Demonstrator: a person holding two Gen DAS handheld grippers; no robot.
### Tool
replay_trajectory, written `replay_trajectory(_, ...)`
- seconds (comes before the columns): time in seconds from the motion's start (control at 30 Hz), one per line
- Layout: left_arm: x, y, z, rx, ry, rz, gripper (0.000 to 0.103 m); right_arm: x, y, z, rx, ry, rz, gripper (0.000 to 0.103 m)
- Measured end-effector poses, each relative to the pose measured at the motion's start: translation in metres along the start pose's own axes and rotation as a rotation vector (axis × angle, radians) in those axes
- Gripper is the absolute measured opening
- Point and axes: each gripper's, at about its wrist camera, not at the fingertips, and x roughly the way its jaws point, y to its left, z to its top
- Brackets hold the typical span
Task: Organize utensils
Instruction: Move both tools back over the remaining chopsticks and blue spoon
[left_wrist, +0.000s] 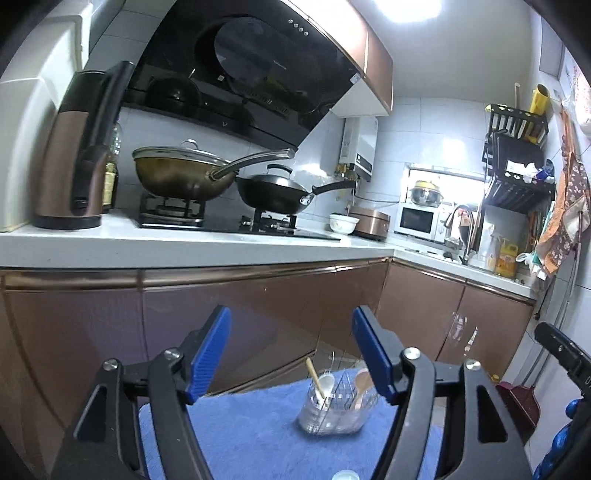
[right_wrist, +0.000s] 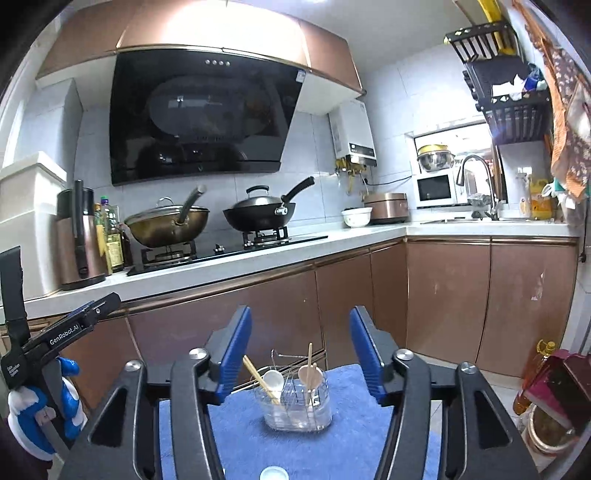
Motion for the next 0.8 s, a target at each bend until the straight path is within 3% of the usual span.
replay_trajectory(0.17, -0.027, 0.002, -0.006, 0.029, 0.029, 0.020, 0.067, -0.031, 0.003, -0.001, -0.012, 0.006, -0.002, 0.055)
replay_trajectory(0.43, -0.051, 0.007, -0.023, 0.031, 0.138, 0.021, 0.067, -0.063, 0.003, -0.010, -0.005, 0.036, 0.010, 0.055)
replay_trajectory(0.8, -0.043, 0.017, -0.056, 0.019, 0.286, 0.016, 0.067, -0.064, -0.019, -0.042, 0.063, 0.145, 0.019, 0.055)
